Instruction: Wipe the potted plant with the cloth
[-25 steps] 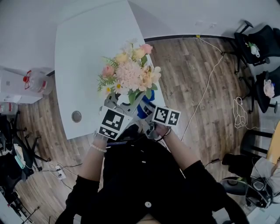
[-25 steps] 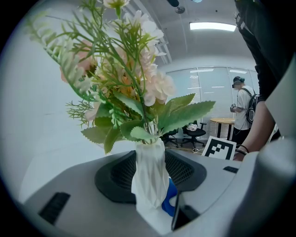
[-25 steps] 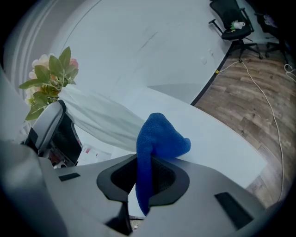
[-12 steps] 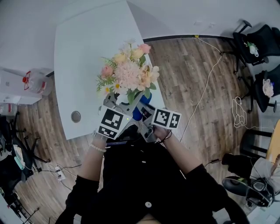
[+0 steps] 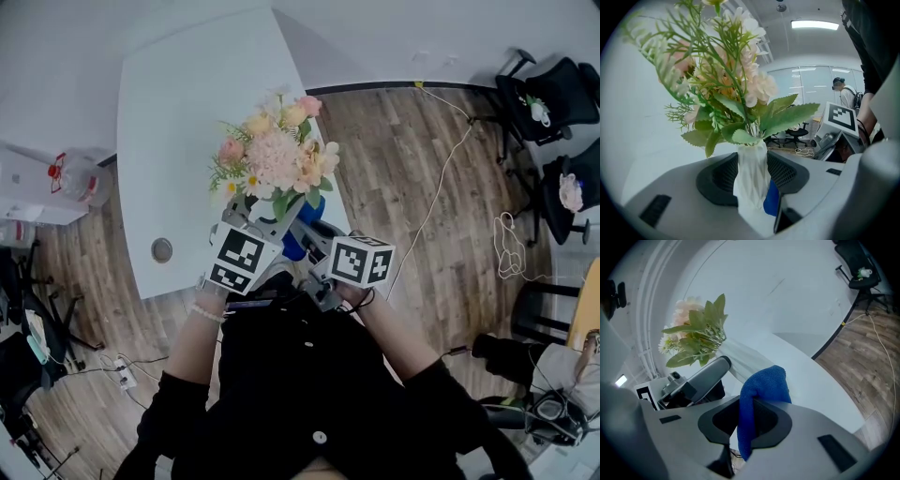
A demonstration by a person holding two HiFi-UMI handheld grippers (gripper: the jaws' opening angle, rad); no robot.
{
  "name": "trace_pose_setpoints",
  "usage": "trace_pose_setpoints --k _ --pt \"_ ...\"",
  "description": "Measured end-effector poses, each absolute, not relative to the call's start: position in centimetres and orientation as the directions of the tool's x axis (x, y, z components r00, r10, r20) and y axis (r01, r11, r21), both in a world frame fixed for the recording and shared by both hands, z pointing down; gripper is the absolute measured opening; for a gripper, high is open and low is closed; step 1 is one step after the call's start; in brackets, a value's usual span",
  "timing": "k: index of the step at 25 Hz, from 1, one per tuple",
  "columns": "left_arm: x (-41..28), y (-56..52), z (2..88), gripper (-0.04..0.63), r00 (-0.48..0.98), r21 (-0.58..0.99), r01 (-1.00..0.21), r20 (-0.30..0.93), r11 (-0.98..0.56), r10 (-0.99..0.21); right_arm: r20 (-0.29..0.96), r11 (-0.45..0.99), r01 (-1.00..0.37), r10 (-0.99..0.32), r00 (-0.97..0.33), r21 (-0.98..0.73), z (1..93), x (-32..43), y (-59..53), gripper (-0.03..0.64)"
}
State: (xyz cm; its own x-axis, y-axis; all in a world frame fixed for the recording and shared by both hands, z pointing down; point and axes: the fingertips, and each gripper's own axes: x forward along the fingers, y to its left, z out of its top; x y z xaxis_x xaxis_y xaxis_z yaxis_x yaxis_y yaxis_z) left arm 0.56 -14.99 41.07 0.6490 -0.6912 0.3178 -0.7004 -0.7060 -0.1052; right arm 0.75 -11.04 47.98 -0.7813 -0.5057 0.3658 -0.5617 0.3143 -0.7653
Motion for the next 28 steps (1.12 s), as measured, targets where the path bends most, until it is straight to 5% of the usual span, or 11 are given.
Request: trace_pose_setpoints --k 17,28 --pt "0.6 -14.9 41.1 0.207 0.646 -0.101 -0.701 0.33 -0.706 -0.688 0.466 0.716 -0.574 -0.381 -0.799 -0.399 45.5 -0.7 -9.3 0.081" --pt "0.7 -14.9 41.0 0.207 0.646 -0.1 -0.701 0.331 -0.706 -0.688 0.588 0.767 -0.526 -0.246 -0.77 -0.368 50.3 -2.7 -7.8 0.081"
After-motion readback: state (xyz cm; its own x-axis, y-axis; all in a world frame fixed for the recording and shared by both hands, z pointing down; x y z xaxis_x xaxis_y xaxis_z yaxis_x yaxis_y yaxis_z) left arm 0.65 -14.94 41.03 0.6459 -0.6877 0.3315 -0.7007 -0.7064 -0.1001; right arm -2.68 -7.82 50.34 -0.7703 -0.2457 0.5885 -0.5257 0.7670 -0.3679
